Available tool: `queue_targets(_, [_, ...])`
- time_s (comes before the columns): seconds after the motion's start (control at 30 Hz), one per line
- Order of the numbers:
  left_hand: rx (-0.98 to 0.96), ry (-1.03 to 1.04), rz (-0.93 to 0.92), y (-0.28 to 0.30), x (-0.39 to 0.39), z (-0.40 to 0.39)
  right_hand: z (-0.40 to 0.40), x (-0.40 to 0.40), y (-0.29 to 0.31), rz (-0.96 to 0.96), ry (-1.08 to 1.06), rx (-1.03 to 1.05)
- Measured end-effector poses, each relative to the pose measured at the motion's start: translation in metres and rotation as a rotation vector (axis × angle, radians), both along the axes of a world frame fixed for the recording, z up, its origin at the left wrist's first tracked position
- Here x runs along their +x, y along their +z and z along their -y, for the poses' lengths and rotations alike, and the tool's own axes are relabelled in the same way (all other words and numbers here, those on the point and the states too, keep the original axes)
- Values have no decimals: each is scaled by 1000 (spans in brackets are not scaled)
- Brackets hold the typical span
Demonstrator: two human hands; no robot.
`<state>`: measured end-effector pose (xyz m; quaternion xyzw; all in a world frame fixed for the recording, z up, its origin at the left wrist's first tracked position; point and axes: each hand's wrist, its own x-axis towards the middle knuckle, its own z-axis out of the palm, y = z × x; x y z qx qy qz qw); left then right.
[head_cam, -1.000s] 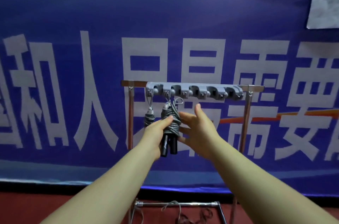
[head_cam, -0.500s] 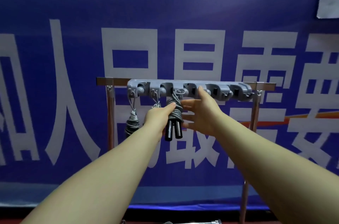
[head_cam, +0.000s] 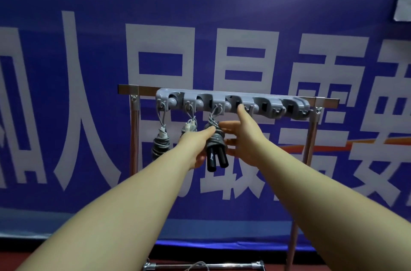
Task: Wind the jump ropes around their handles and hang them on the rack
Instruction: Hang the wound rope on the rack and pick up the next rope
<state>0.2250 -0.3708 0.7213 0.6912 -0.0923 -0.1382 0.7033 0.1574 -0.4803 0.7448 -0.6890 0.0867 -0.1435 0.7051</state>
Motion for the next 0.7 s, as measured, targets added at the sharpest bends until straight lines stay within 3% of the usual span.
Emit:
queue_targets(0.2, [139, -26, 260, -60, -13, -9, -3, -15, -69, 33, -52, -53])
queue_targets(0.37, [304, -36, 186, -168, -27, -23, -7, -27, -194, -268, -20, -111])
queue_targets(0.47, [446, -162, 146, -259, -42, -30, -12, -36, -286, -437, -11, -114])
queue_targets(0.57, [530, -256, 64, -342, -57, -39, -15, -48, -369, -573, -32, -18])
queue_targets(0.7, [617, -371, -136, -449, -83, -59, -15, -78, -488, -829, 2, -74])
